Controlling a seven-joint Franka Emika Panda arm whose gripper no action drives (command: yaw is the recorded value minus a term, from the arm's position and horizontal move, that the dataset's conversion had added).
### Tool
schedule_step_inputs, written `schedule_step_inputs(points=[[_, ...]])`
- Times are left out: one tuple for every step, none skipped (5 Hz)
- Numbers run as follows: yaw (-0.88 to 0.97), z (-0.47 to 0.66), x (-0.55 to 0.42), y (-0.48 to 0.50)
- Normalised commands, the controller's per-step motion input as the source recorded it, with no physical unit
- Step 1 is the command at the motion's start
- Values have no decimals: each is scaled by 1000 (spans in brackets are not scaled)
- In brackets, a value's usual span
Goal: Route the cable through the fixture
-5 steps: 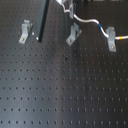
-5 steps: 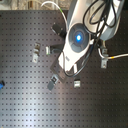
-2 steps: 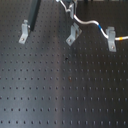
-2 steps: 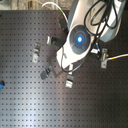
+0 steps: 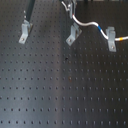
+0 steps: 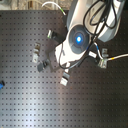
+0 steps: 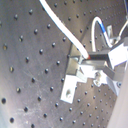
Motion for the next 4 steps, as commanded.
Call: schedule_step_inputs(points=[[828,-1,86,21],[534,5,393,-115],[437,20,473,-179],[323,31,454,-235]])
